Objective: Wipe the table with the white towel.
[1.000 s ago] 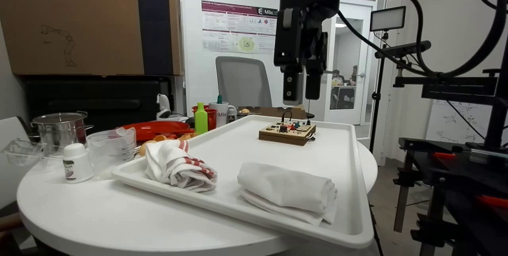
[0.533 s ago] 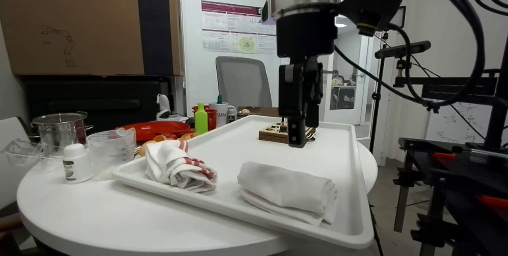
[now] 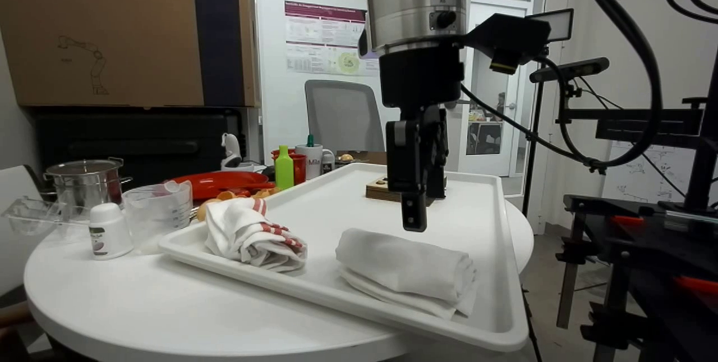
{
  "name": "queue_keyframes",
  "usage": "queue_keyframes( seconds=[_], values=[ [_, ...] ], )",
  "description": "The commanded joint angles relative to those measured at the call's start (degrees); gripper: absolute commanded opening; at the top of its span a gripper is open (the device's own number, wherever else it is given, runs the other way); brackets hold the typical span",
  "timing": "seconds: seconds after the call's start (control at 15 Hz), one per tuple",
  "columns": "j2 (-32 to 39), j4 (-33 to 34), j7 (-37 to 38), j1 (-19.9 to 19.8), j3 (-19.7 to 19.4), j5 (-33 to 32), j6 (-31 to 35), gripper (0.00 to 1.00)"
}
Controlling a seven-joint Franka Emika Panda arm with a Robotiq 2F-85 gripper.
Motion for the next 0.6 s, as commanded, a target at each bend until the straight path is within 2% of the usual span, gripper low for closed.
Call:
queue_keyframes(
  seconds=[0.0,0.4,0.47,0.53],
  values=[
    [0.15,-0.09,-1.64,2.11,-2.24,-1.16,1.27,1.0],
    [2.19,0.9,-4.66,2.72,-2.72,0.44,2.31,1.0],
    [2.59,1.05,-4.54,2.86,-2.95,0.35,2.53,0.96],
    [3.23,1.35,-4.05,2.97,-3.22,0.42,2.62,0.85]
  ],
)
